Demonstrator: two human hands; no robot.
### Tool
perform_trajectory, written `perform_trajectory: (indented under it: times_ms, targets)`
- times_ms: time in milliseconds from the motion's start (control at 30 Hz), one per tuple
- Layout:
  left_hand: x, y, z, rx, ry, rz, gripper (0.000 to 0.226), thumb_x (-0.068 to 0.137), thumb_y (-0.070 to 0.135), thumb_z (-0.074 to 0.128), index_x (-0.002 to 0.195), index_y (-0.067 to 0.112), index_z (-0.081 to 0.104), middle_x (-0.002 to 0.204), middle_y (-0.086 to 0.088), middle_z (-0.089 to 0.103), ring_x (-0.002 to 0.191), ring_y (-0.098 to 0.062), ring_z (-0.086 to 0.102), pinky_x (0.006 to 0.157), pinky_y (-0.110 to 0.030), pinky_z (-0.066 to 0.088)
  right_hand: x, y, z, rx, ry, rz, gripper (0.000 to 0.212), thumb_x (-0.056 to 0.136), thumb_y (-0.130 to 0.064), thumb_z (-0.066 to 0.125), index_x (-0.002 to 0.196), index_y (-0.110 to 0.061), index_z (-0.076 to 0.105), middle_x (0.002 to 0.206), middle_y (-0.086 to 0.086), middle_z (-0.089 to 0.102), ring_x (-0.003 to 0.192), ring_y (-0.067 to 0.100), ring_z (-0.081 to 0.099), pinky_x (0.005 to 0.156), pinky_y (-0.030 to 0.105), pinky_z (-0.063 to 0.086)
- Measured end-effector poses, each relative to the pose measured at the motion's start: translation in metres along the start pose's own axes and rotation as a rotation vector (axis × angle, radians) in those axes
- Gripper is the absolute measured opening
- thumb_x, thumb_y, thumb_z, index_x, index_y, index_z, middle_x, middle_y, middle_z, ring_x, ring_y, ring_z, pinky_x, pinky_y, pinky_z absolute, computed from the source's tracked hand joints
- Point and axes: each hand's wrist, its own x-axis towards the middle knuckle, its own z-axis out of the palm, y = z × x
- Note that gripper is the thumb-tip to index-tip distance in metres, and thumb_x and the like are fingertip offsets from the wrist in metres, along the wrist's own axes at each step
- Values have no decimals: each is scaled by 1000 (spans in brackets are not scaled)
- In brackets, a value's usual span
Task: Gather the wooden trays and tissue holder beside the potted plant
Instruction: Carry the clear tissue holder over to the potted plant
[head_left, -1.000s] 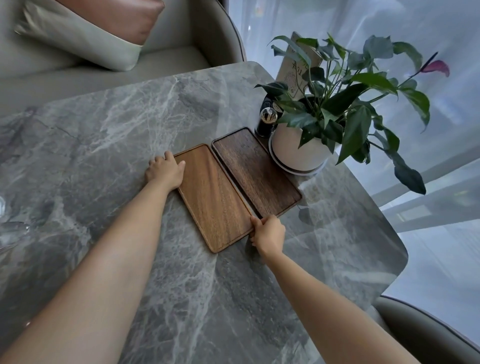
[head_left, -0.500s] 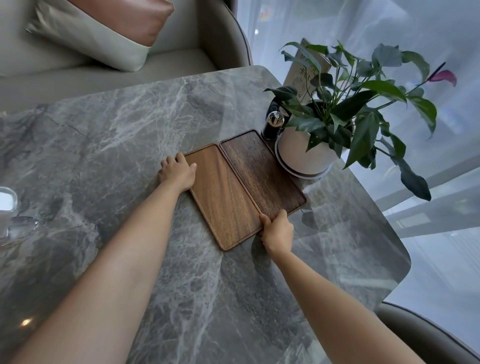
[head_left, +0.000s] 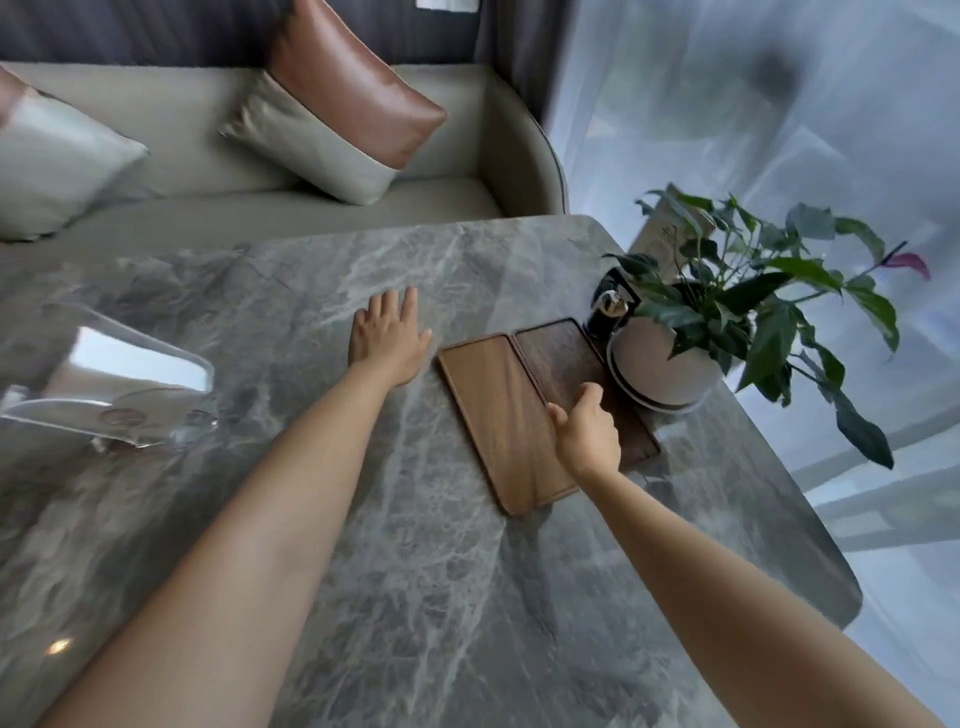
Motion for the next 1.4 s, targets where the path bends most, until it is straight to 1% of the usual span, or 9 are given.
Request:
perform_trajectory:
  times_ms: [100,233,433,700,933,1067,1200,1300,1400]
  targets:
    - [-16,-29,-30,10,91,-4,64,99,37,34,152,11,8,158,-13,14,145,-30,14,118,-41,16,-7,-38,0,-16,-24,-134,60,94,-27,48,142,-4,20,139,22,45,123,39,48,91,43,43]
    - [-40,-79,-69,-15,166,-12,65,98,36,36,152,15,5,162,-8,5,149,-24,3,120,-43,10,-21,-96,12,-17,-105,-338,81,90,-26,55,148,-6,2,156,15,20,141,30,26,111,38,28]
    - [-83,-175,-103,29,209,-112,73,96,43,38,152,17,1,163,-4,-2,150,-19,-2,121,-42,8,-59,-178,53,-64,-227,-603,94,88,-31,59,148,-6,-9,160,8,-5,148,21,1,119,31,9]
    - [-122,-266,-97,0,75,-247,99,84,61,51,152,19,-8,162,-3,-8,150,-20,1,121,-39,7,-103,-244,123,-180,-370,-786,106,81,-27,68,146,-1,-13,159,12,-11,148,22,-7,119,29,2]
    - [-129,-298,-71,-69,-52,-275,108,80,47,67,151,19,-10,162,-4,-8,150,-21,5,120,-42,12,-116,-257,164,-270,-434,-778,108,81,-23,68,145,-4,-17,159,10,-13,148,21,-8,119,30,2]
    - [-123,-307,-59,-123,-90,-290,105,83,39,67,151,18,-9,162,-6,-4,150,-24,10,120,-43,16,-114,-257,178,-303,-447,-763,105,82,-22,67,146,-6,-15,160,9,-10,148,21,-7,120,31,4]
    - [-115,-312,-50,-222,-135,-301,95,88,28,63,152,23,-8,163,-5,3,148,-28,17,117,-46,22,-112,-257,191,-304,-470,-724,102,82,-21,67,148,-11,-10,160,9,1,148,25,5,120,38,14]
    - [-108,-314,-42,-276,-123,-288,83,92,21,59,152,25,2,160,-5,18,141,-30,32,110,-47,34,-113,-258,198,-267,-440,-701,91,85,-18,63,149,-11,-1,158,9,15,145,28,19,115,41,27]
    - [-104,-314,-38,-294,-55,-310,72,92,17,58,150,22,15,152,-11,31,134,-34,40,103,-47,40,-115,-258,202,-256,-396,-686,81,88,-16,59,148,-8,5,154,12,21,141,30,23,113,42,29]
